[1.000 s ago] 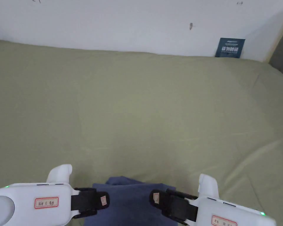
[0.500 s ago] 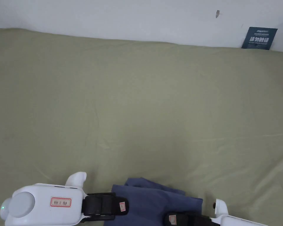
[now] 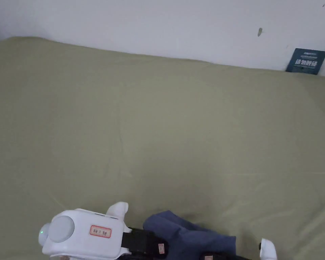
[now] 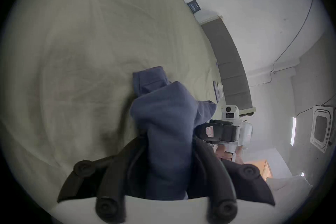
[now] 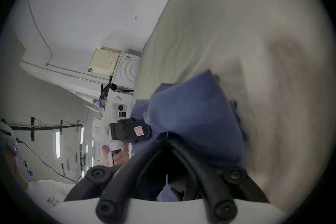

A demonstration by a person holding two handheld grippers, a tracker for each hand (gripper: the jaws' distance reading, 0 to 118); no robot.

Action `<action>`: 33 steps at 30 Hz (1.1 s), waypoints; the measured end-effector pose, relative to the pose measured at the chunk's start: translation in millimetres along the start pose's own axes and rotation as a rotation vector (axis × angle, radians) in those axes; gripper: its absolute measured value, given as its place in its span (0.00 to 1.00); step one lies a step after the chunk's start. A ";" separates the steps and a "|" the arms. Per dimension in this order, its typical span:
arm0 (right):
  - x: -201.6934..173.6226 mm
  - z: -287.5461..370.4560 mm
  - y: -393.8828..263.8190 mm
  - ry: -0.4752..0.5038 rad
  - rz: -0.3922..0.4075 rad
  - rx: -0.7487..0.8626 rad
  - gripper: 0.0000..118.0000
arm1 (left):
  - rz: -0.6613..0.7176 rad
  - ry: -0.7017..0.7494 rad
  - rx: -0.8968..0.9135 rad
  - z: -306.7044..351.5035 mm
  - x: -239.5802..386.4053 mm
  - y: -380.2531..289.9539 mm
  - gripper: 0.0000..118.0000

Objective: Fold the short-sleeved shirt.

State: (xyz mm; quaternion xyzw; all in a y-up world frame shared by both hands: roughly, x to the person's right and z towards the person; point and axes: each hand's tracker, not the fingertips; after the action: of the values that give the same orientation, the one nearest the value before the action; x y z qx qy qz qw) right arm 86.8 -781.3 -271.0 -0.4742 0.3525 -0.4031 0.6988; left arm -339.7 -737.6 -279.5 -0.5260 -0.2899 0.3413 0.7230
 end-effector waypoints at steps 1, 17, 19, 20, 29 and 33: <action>-5.7 6.3 -1.3 -0.013 0.018 0.025 0.00 | 0.000 0.002 0.005 8.1 -0.2 -2.2 0.24; -53.1 63.8 -0.1 -0.113 0.223 0.176 0.00 | 0.265 0.322 0.341 349.3 -159.0 55.8 0.24; -115.0 49.1 10.9 -0.127 0.222 0.183 0.00 | 0.282 0.328 0.337 359.4 -166.5 62.5 0.24; -115.0 48.9 11.0 -0.131 0.223 0.183 0.00 | 0.282 0.327 0.331 360.2 -168.7 67.8 0.24; -111.5 52.9 8.7 -0.133 0.220 0.179 0.00 | 0.212 0.518 0.333 374.6 -145.4 81.2 0.90; -113.1 62.3 7.3 -0.118 0.234 0.182 0.00 | 0.193 0.528 0.396 391.4 -121.3 63.1 0.90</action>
State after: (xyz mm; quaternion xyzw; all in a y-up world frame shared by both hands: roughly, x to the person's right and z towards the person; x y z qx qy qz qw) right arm 94.8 -654.5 -246.6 -0.3876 0.3256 -0.3204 0.8007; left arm -728.9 -600.8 -238.3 -0.4707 0.0300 0.3098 0.8255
